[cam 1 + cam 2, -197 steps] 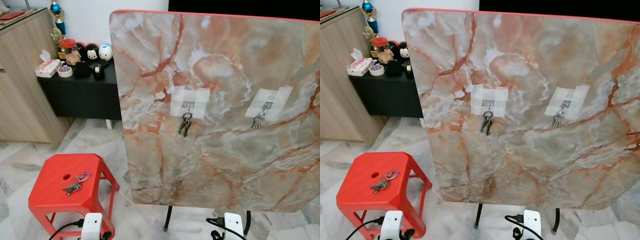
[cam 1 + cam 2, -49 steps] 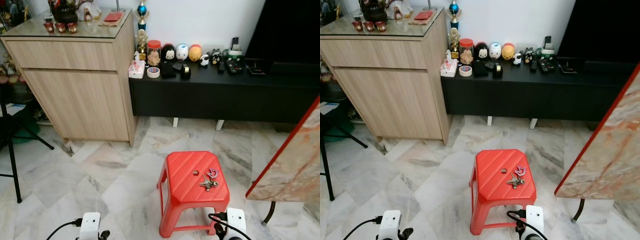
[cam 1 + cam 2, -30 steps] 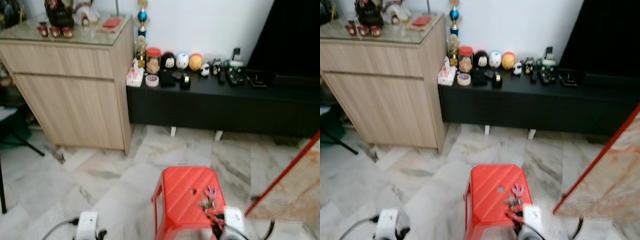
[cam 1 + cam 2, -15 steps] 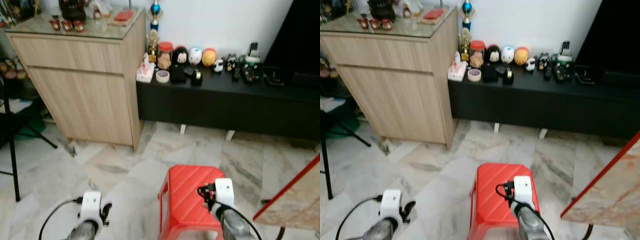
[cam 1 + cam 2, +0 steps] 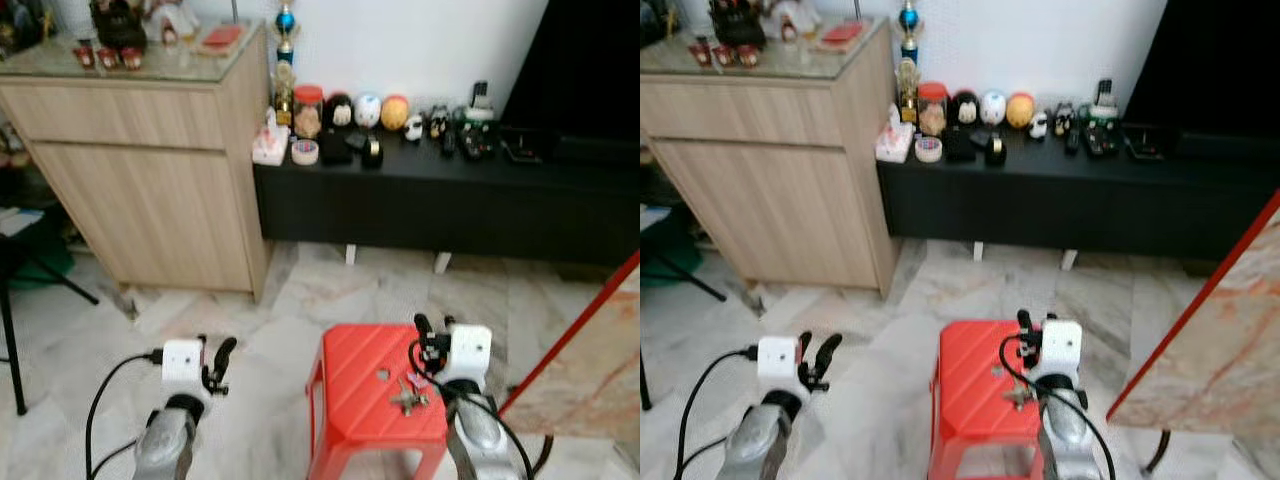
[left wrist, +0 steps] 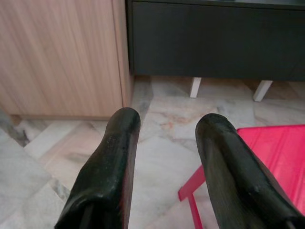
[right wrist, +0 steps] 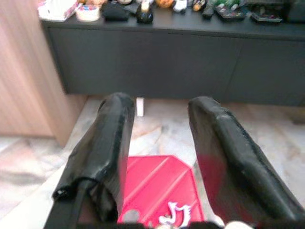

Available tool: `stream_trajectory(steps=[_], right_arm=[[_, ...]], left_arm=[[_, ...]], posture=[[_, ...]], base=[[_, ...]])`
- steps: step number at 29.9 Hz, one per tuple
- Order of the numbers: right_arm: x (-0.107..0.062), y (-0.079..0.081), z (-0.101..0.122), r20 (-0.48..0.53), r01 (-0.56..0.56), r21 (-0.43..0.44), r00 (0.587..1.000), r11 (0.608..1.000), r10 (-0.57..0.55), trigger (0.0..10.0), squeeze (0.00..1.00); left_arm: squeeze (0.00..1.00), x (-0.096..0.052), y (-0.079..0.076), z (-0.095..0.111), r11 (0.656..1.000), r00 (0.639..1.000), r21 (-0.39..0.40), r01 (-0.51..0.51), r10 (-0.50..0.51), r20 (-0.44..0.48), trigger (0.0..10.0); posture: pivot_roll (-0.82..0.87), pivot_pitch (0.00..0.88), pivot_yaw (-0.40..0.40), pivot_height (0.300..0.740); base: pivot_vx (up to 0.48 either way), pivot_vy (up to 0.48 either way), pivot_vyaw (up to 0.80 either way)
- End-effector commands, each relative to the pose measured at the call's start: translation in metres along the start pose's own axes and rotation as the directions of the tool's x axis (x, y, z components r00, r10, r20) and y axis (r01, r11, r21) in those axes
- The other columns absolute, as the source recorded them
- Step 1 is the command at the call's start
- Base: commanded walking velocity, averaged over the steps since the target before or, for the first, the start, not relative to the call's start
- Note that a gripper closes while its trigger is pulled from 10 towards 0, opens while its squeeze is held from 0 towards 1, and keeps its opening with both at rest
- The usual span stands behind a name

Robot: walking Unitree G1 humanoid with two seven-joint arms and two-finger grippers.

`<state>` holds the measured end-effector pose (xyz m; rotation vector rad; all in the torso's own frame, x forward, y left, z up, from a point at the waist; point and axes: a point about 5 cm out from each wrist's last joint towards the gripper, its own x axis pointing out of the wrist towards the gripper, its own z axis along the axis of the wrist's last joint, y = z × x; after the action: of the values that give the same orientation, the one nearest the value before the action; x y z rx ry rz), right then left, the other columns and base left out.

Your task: Hang keys on a hook

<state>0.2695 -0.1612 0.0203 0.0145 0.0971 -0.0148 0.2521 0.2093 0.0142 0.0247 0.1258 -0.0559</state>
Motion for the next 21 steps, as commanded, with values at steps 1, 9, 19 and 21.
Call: stream_trajectory(steps=[1, 9, 19, 21], right_arm=[[0.001, -0.005, 0.01, 0.049, 0.009, -0.019, 0.999, 1.0, -0.008, 10.0, 0.0], [0.005, -0.014, 0.012, 0.016, 0.111, 0.02, 0.994, 0.994, -0.112, 10.0, 0.0], [0.008, -0.011, 0.01, -0.039, 0.128, 0.027, 0.991, 0.991, -0.127, 10.0, 0.0], [0.008, -0.01, 0.01, -0.044, 0.129, 0.032, 0.991, 0.991, -0.127, 10.0, 0.0]], left_arm=[[0.0, -0.002, 0.004, 0.006, 1.0, 0.999, -0.012, -0.007, 0.007, 0.036, 10.0], [0.0, 0.006, -0.01, 0.017, 0.999, 0.998, -0.053, 0.007, -0.003, 0.06, 10.0], [0.0, -0.001, -0.01, 0.018, 0.997, 0.999, -0.07, 0.014, -0.011, 0.046, 10.0], [0.0, -0.001, -0.009, 0.018, 0.997, 0.999, -0.07, 0.011, -0.008, 0.047, 10.0]], posture=[[0.08, 0.006, -0.053, 0.74], [0.07, 0.0, -0.048, 0.74], [0.08, 0.0, -0.049, 0.72], [0.08, 0.0, -0.05, 0.71]], base=[[0.0, 0.0, 0.0], [0.0, 0.0, 0.0], [0.0, 0.0, 0.0], [0.0, 0.0, 0.0]])
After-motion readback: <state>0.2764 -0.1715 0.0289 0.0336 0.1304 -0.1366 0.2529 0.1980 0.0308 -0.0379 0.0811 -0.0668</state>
